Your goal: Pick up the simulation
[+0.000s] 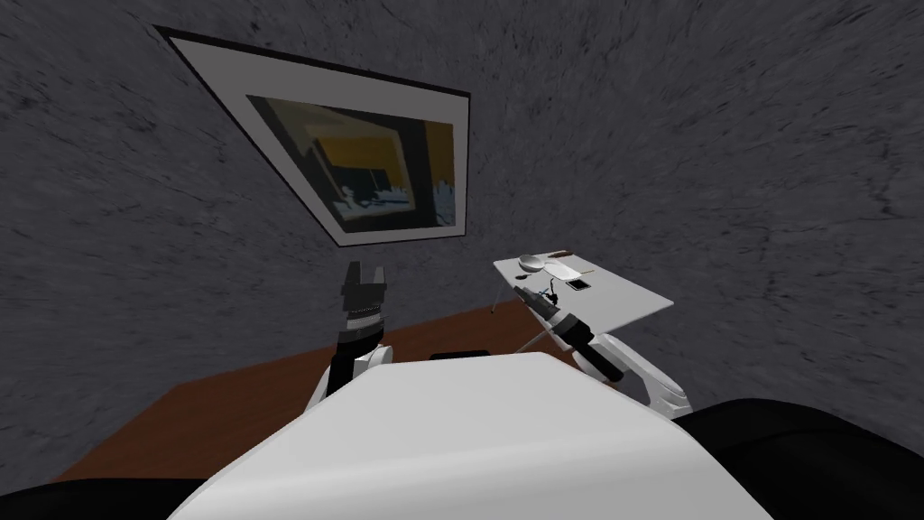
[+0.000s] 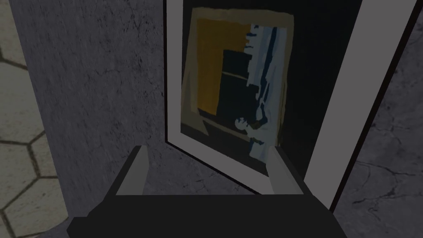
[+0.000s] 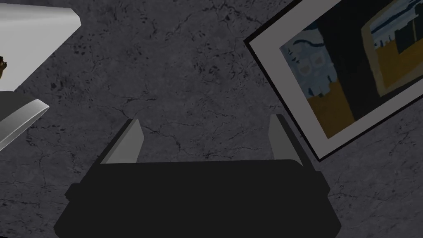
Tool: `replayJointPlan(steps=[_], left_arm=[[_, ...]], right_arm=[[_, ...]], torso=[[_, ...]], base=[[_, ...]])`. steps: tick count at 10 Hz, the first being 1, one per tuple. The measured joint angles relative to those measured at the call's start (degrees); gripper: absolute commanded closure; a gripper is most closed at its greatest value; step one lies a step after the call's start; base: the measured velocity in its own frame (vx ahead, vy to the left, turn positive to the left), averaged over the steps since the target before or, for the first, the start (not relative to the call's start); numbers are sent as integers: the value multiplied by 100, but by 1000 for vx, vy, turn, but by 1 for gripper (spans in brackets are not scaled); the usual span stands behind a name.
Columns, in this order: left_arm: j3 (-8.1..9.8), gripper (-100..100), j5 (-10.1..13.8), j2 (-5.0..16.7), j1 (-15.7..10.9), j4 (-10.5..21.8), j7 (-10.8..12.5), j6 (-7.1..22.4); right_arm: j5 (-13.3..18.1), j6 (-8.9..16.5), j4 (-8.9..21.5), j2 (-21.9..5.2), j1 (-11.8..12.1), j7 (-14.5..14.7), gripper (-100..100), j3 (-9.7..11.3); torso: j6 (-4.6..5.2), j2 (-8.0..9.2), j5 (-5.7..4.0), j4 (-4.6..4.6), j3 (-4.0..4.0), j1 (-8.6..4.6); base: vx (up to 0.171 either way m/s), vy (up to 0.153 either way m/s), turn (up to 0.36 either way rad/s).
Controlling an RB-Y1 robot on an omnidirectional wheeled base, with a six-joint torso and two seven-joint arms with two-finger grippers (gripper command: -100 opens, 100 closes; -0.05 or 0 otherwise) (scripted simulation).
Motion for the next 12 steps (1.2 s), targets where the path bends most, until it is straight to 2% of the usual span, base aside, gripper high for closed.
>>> replayJointPlan(steps=[5,10,12], left_arm=[[0,0,0,0,0,0,0,0],[0,0,0,0,1,0,0,0],[0,0,0,0,1,0,0,0]], right_arm=[[841,272,246,-872,211,-205,-100,-15],[1671,407,500,-1802,395,-414,-100,-41],[1989,375,626,-2130,503,-464,-100,-95]], torso=[[-4,-9,0,-2,-6,1],[0,-19,-1,-4,-11,-2],[1,-22,-1,-5,-13,-3]], base=[[-44,-17,133],[-24,-19,140],[-13,-27,132]])
